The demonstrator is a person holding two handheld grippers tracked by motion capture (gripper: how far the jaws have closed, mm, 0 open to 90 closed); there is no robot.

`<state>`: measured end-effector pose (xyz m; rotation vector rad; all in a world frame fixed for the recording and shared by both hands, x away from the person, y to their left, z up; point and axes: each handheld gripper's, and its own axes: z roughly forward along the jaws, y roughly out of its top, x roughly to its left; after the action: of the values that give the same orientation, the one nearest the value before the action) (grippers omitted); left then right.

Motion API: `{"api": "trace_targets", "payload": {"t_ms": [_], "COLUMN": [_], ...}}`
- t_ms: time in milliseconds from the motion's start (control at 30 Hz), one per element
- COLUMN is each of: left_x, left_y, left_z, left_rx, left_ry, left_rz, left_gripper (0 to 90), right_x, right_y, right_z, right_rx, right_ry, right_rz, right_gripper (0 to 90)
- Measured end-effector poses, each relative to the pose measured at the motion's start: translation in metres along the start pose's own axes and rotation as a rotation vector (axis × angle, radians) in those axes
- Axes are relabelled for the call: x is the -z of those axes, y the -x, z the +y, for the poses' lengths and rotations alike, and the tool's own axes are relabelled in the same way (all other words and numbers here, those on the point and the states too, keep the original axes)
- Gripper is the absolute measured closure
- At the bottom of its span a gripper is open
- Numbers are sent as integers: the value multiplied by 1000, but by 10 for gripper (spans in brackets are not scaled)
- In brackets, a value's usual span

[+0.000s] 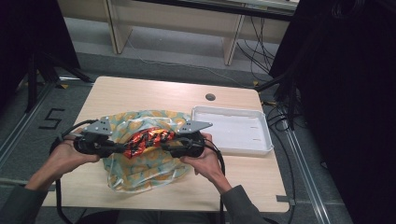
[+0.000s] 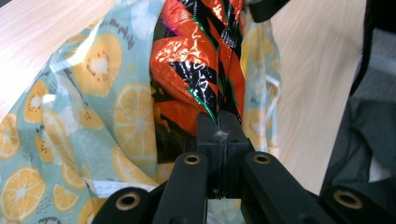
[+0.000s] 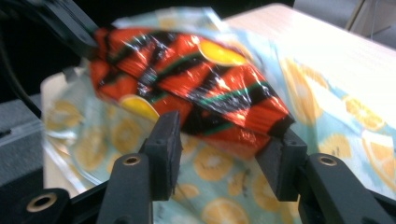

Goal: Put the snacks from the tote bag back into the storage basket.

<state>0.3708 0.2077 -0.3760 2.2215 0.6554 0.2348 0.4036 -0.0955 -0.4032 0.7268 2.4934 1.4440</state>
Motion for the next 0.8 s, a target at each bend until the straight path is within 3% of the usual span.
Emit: {"api": "trace_targets", "payload": {"t_ms": [67, 100, 133, 267, 333, 367, 400, 467, 600, 633, 767, 800], "left_x": [3, 4, 5, 3, 2, 1, 1, 2, 2, 2, 3, 3], "left_y": [0, -1, -2, -3, -4, -4, -5, -6, -7, -7, -6, -7], "left_z": [1, 2, 2, 1, 1, 0, 0, -2, -2, -3, -3, -2], "left_rx": [21, 26, 33, 56, 62, 82, 72, 88, 97, 99, 107, 96], "left_ry": [16, 28, 34, 40, 40, 41, 44, 52, 55, 55, 55, 54], "left_rz": [1, 2, 2, -9, -11, -11, -15, -26, -28, -28, -16, -15], "left_gripper": [888, 887, 886, 885, 885, 885, 885, 885, 884, 883, 876, 872], "right_x": [5, 8, 8, 5, 0, 0, -1, -2, -8, -11, -9, -9], "right_y": [-4, -3, -4, -1, 4, 4, 4, 4, 6, 4, 5, 4], "right_z": [4, 6, 6, 0, -3, -4, -4, -6, -11, -11, -9, -10], "right_rx": [-1, 33, 22, -25, -1, -24, -25, -30, 12, -13, 46, 18], "right_ry": [0, 3, 23, 6, 27, 3, -2, 7, 8, 23, 16, 31], "right_rz": [0, -2, 2, 18, 13, 25, 24, 31, 23, 31, 13, 6], "right_gripper": [545, 549, 553, 556, 557, 557, 556, 560, 583, 604, 795, 836]}}
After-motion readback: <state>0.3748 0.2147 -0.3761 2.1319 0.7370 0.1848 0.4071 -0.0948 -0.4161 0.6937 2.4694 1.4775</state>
